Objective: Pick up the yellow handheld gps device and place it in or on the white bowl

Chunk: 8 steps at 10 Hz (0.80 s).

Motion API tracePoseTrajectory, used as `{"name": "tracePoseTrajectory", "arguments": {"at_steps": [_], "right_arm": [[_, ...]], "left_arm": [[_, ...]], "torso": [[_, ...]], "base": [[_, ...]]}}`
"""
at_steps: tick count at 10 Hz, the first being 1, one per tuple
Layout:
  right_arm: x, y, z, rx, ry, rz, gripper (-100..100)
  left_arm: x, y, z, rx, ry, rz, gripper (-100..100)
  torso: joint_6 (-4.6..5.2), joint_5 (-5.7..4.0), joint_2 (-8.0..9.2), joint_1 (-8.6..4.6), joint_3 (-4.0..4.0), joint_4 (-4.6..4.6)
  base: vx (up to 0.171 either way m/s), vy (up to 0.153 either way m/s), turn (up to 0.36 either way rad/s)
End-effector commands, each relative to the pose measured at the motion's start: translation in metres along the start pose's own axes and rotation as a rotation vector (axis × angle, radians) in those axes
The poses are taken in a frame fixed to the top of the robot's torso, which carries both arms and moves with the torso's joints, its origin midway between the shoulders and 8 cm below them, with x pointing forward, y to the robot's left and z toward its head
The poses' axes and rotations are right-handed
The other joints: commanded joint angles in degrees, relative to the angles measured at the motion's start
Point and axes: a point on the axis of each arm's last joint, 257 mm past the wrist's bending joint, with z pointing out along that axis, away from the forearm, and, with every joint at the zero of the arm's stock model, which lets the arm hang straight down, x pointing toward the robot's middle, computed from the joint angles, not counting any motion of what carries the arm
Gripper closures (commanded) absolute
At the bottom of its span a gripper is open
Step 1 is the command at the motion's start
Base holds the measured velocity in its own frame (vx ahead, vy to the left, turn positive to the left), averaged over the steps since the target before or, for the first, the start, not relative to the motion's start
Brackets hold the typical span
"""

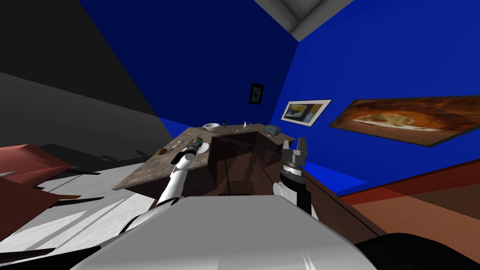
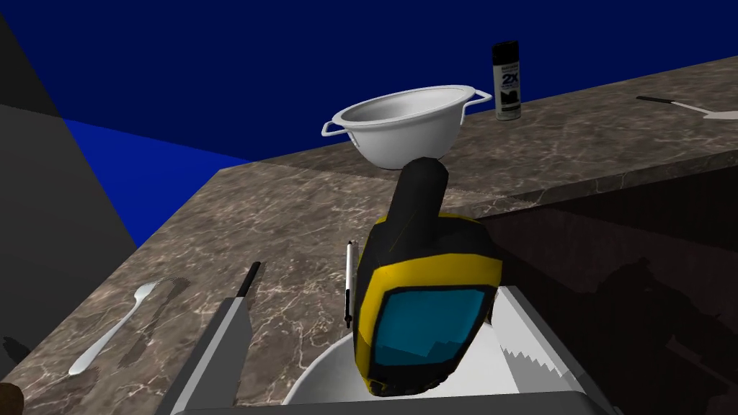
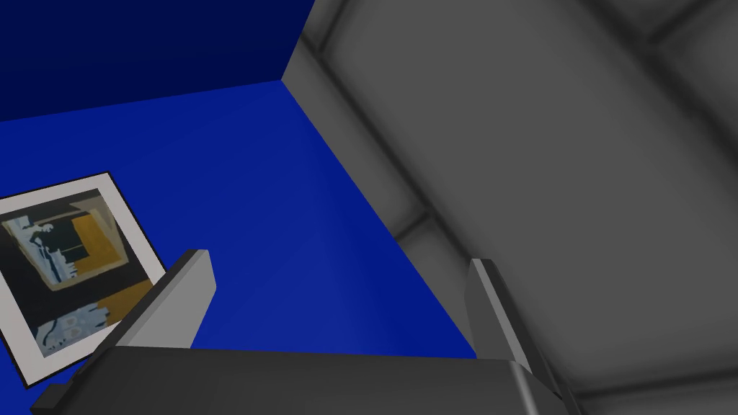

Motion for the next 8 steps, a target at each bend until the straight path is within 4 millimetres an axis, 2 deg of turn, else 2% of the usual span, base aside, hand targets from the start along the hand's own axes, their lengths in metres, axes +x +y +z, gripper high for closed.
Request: {"name": "tracePoseTrajectory", "arguments": {"at_steps": [1,2,3,4,8], "right_arm": [[0.000,0.000,0.000,0.000,0.000,0.000,0],[0.000,0.000,0.000,0.000,0.000,0.000,0],[0.000,0.000,0.000,0.000,0.000,0.000,0],[0.000,0.000,0.000,0.000,0.000,0.000,0],[0.000,0.000,0.000,0.000,0.000,0.000,0]], "left_arm": [[0.000,0.000,0.000,0.000,0.000,0.000,-100],[0.000,0.001,0.000,-0.001,-0.001,0.000,-100],[0.000,0.001,0.000,-0.002,-0.001,0.000,0],[0.010,-0.006,0.006,-0.014,0.003,0.000,-100],[0.033,-0.020,0.017,-0.037,0.012,0.001,-100]], "torso": [[0.00,0.00,0.00,0.00,0.00,0.00],[-0.06,-0.01,0.07,0.03,0.05,0.03],[-0.06,-0.01,0.10,0.04,0.07,0.04],[-0.06,-0.01,0.13,0.05,0.09,0.05],[-0.09,-0.11,0.13,-0.26,0.11,0.09]], "base": [[0.002,-0.003,-0.011],[0.000,0.000,0.000],[0.000,0.000,0.000],[0.005,-0.045,0.061],[0.016,-0.085,0.072]]}}
